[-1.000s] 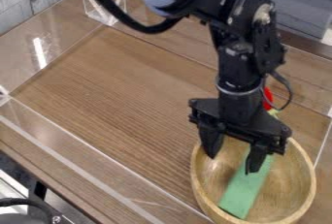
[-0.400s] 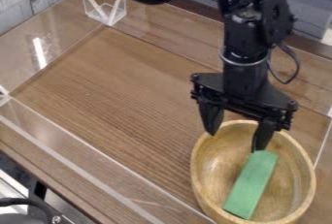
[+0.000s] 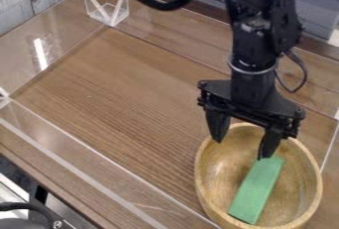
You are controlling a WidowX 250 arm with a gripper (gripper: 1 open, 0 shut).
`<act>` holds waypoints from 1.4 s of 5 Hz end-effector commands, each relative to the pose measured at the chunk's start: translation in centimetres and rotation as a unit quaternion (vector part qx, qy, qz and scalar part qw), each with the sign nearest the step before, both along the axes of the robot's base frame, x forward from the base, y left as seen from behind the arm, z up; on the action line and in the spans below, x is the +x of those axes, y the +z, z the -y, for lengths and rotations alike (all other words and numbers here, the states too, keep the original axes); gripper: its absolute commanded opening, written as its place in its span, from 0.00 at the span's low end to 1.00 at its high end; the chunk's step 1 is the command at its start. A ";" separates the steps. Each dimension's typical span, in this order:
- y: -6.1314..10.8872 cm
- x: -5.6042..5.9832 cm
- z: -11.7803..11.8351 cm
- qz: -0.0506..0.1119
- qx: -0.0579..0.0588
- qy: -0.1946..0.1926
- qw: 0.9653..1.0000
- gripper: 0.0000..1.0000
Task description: Put the green block in the brown bowl
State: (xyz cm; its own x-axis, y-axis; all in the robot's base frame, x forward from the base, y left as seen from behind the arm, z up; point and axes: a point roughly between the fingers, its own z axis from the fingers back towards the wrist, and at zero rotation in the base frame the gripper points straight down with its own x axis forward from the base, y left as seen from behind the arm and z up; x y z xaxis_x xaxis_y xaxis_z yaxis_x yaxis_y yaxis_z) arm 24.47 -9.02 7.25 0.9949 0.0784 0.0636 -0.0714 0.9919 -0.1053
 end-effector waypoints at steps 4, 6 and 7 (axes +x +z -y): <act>-0.9 1.1 0.6 0.003 0.000 -0.001 1.000 0.00; 2.5 1.5 0.3 0.019 0.006 -0.002 1.000 0.00; 5.3 2.4 -0.3 0.041 0.001 0.003 0.999 0.00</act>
